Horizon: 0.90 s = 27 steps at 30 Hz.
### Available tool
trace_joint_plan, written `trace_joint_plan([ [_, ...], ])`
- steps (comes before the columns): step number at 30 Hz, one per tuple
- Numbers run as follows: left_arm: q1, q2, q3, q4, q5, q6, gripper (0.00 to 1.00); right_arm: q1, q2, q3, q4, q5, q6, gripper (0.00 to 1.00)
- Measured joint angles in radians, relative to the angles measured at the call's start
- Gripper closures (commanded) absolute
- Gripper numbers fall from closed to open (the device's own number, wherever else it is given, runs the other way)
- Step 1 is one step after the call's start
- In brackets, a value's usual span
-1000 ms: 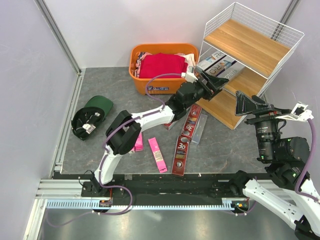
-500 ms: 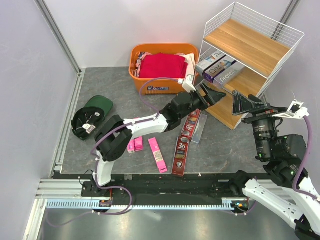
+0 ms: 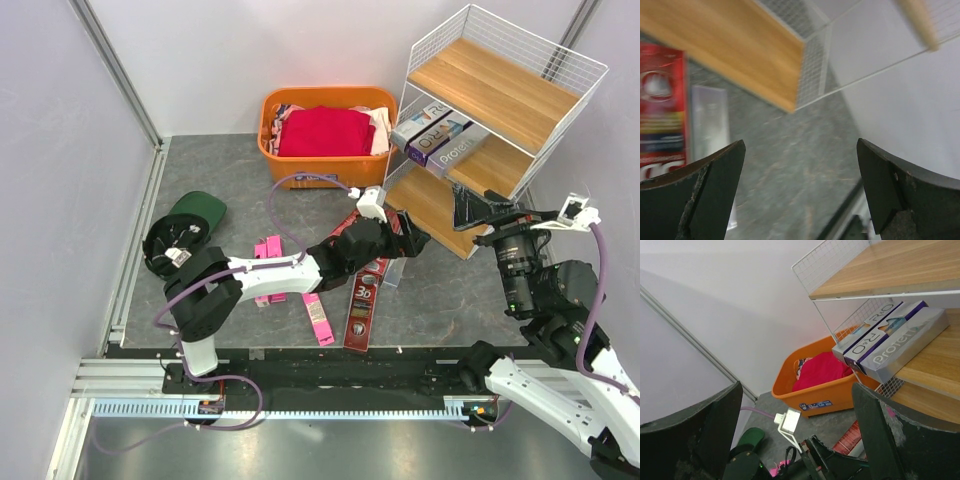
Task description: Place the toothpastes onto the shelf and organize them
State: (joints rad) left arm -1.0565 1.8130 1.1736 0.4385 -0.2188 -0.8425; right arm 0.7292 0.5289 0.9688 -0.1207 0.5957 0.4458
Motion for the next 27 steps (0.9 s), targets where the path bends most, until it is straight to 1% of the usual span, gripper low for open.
trace_joint_plan([
  [6,-0.001,0.002,0.014,-0.193,-0.071,0.121,0.00,0.000,0.019,-0.013,-0.012,-0.008,0.006,0.02],
  [11,-0.002,0.040,0.092,-0.309,-0.097,0.206,0.02,0.000,0.040,-0.014,-0.016,-0.017,0.011,0.02],
  [20,-0.011,0.146,0.176,-0.366,-0.084,0.260,0.14,0.000,0.047,-0.020,-0.016,-0.019,0.011,0.02],
  [27,-0.014,0.229,0.242,-0.406,-0.057,0.262,0.16,0.000,0.047,-0.023,-0.017,-0.019,0.011,0.02],
])
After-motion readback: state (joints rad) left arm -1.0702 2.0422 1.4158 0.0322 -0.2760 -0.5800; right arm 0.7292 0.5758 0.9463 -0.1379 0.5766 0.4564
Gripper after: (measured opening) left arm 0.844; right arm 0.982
